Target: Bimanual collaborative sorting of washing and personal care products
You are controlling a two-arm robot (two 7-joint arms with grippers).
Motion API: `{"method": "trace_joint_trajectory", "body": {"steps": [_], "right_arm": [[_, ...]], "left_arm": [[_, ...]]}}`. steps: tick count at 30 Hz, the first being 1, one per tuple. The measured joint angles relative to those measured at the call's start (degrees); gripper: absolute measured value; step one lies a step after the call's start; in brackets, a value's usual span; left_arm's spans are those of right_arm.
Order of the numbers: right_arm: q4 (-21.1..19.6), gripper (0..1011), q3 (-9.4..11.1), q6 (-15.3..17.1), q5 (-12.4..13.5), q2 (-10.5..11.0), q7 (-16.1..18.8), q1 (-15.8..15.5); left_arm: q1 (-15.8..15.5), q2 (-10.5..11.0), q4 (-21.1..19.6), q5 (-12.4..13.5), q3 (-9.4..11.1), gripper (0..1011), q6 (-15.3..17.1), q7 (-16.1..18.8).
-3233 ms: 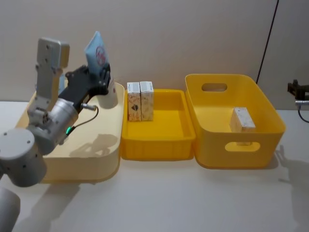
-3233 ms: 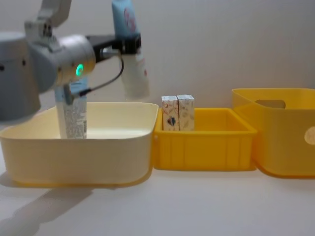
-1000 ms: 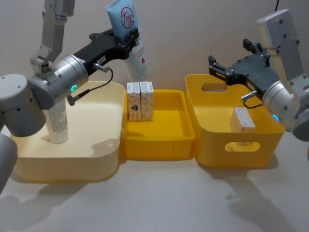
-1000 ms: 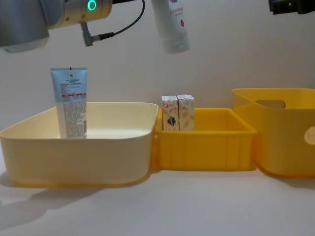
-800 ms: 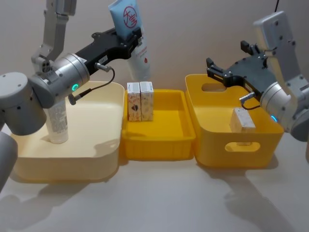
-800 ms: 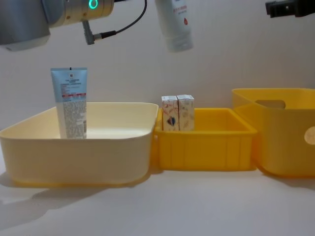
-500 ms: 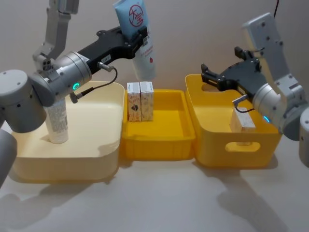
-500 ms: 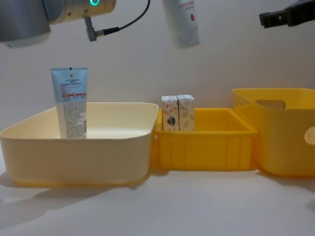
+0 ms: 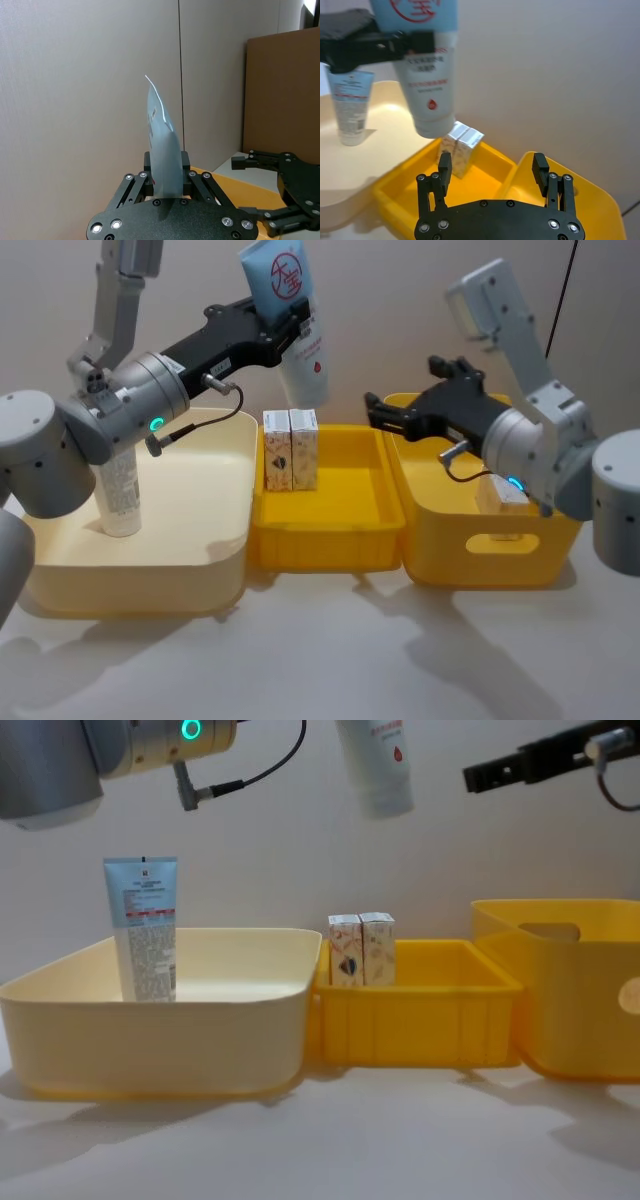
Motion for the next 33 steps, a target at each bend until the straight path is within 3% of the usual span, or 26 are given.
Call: {"method": "trace_joint_trajectory", "body": {"steps": [14,33], "right_arm": [[-0.92,1001,-1.45,5.93,2.27,-1.37,3.23,2.41],[2.27,1001,-2.18,6.58,1.44,-3.63,1.92,4.68]], "left_arm": [[0.29,-0.17,2.01,-1.04,0.08,273,-1.81,0.11],[1.42,0.04,1.69,-2.26,0.43,273,-2.04,1.20]]}}
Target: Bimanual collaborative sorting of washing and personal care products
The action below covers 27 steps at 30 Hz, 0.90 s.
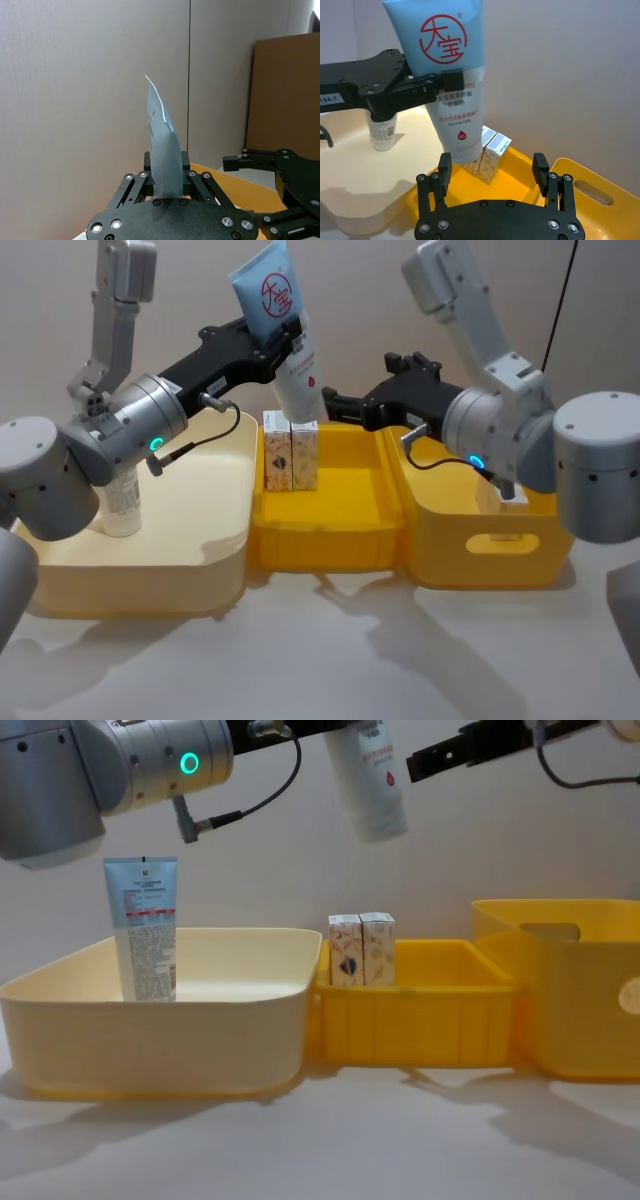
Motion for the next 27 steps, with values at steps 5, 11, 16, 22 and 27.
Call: {"method": "trace_joint_trajectory", "body": {"steps": [5,11,16,22,27], "right_arm": [[0.54,1001,-0.89,0.43,-0.04,0.03,1.27,0.68],[1.24,1001,-2.01,0.98,-0.02,0.31,2.53,1.50],[2.07,1001,-2.65,0.87,-0.10,0.40,2.91,2.11],[3.66,1001,-3.35,-0.01,-0.63,0.14,2.96,3.10],[5.29,1001,-3.92,-0.97,-1.17,-0.48,2.75,3.98]], "left_arm": [[0.04,0.19,-0.19,-0.14,0.29,273,0.05,0.28],[-0.24,0.31,-0.21,-0.19,0.70,273,0.05,0.36],[-0.63,0.33,-0.12,-0.26,1.05,273,0.08,0.34],[-0.83,0.50,-0.21,-0.39,1.45,273,0.27,0.33],[-0.77,0.80,-1.02,-0.53,1.79,273,0.67,0.46]]}}
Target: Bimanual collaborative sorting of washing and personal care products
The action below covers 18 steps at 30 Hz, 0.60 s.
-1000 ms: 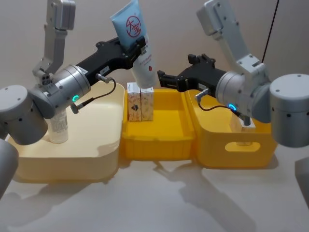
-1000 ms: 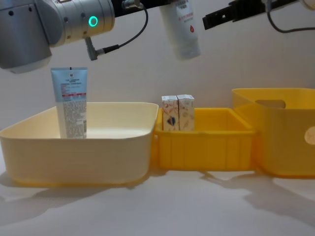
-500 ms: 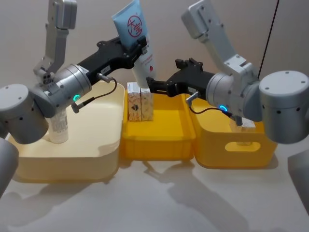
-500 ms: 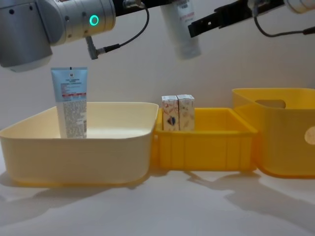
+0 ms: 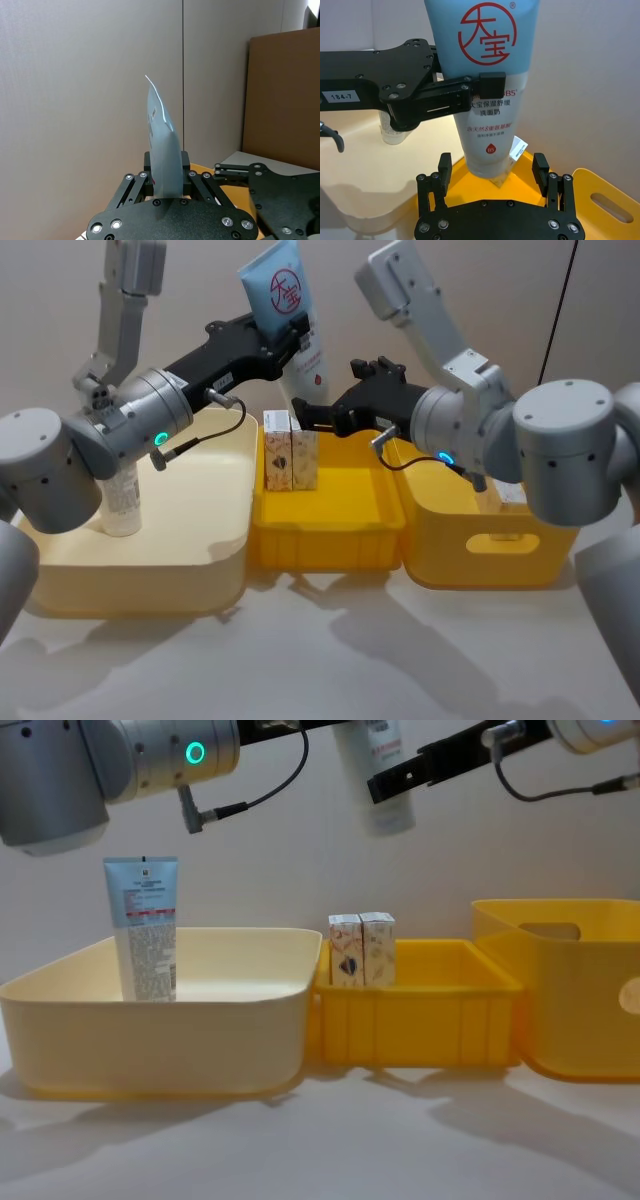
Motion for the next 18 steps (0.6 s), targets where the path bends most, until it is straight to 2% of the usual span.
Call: {"method": "trace_joint_trajectory", "body": {"steps": [18], "right_arm": [[3.75,1001,-1.95,-2.15,-2.08,-1.99,-0.84,1.55]], "left_arm": [[1.36,1.07,-4.02,-0.80,1.08,273,2.06,1.24]]}}
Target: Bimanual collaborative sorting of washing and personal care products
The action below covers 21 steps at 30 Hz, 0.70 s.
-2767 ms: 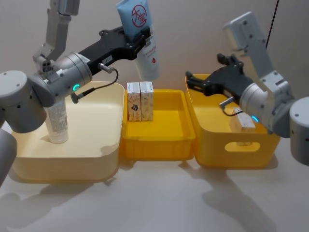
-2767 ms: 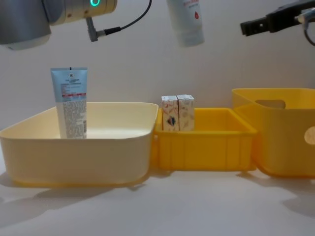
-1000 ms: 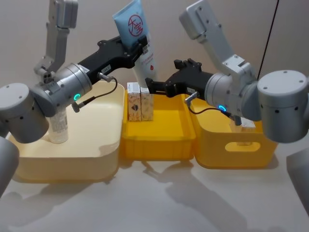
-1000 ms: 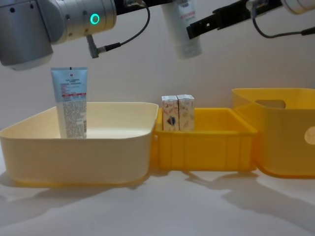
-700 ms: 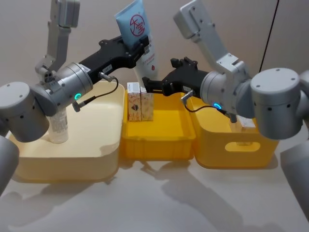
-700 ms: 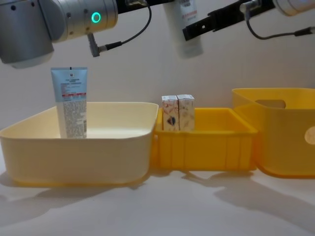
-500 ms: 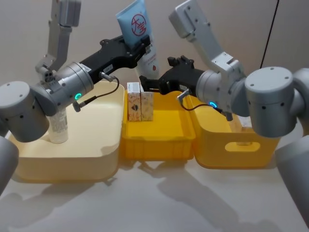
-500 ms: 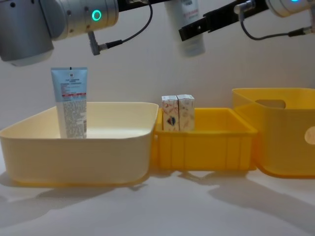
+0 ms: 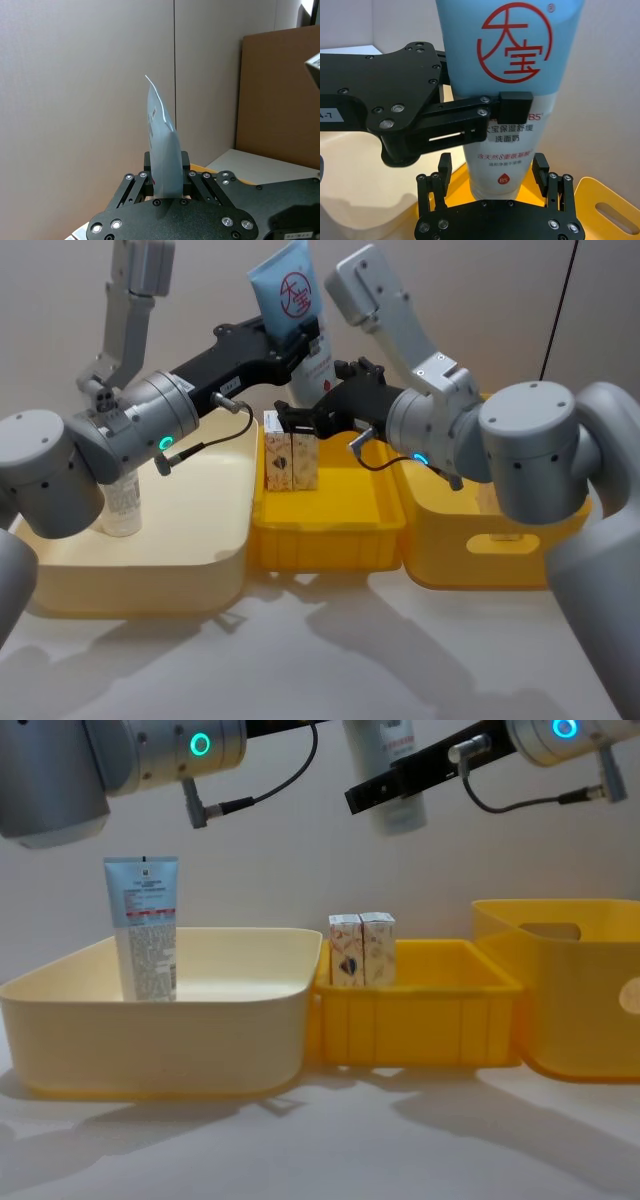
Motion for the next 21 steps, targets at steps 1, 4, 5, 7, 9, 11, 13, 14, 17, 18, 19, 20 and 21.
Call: {"method": "trace_joint_trajectory", "body": {"steps": [1,4,5,7,9,11,13,14,17,18,19,20,21], "right_arm": [[0.08,1001,-0.03,-0.03,-0.09,-0.05,-0.04,0.02],[0.41,1001,-0.21,-0.10,-0.35,-0.28,-0.19,0.10],[0.59,1001,-0.31,-0.16,-0.50,-0.42,-0.29,0.13],[0.77,1001,-0.42,-0.27,-0.69,-0.56,-0.43,0.15],[1.15,1001,-0.61,-0.48,-1.10,-0.87,-0.66,0.20],[1.28,1001,-0.66,-0.53,-1.26,-0.99,-0.81,0.23],[1.51,1001,-0.73,-0.67,-1.48,-1.24,-0.98,0.28],[1.58,1001,-0.74,-0.73,-1.54,-1.32,-1.03,0.28],[1.81,1001,-0.77,-0.96,-1.78,-1.63,-1.30,0.29],[1.86,1001,-0.77,-0.99,-1.84,-1.71,-1.36,0.29],[1.90,1001,-0.78,-1.04,-1.90,-1.77,-1.39,0.29],[1.98,1001,-0.79,-1.14,-1.98,-1.87,-1.44,0.30],[2.04,1001,-0.80,-1.19,-2.04,-1.94,-1.48,0.30]], "left_arm": [[0.04,0.04,-0.15,-0.03,0.06,273,0.07,0.03],[0.18,0.17,-0.76,-0.18,0.25,273,0.34,0.13],[0.24,0.24,-1.01,-0.25,0.33,273,0.46,0.19],[0.29,0.29,-1.32,-0.33,0.42,273,0.58,0.25],[0.37,0.38,-1.70,-0.46,0.56,273,0.75,0.32],[0.44,0.49,-2.12,-0.57,0.68,273,0.91,0.42],[0.50,0.57,-2.36,-0.64,0.77,273,1.02,0.48],[0.56,0.67,-2.65,-0.70,0.85,274,1.14,0.54],[0.72,0.88,-3.19,-0.82,1.02,273,1.37,0.76],[0.75,0.94,-3.32,-0.84,1.06,273,1.43,0.81],[0.77,0.97,-3.40,-0.85,1.09,273,1.47,0.86],[0.79,1.02,-3.52,-0.87,1.12,273,1.53,0.90],[0.82,1.05,-3.60,-0.90,1.15,273,1.57,0.94]]}}
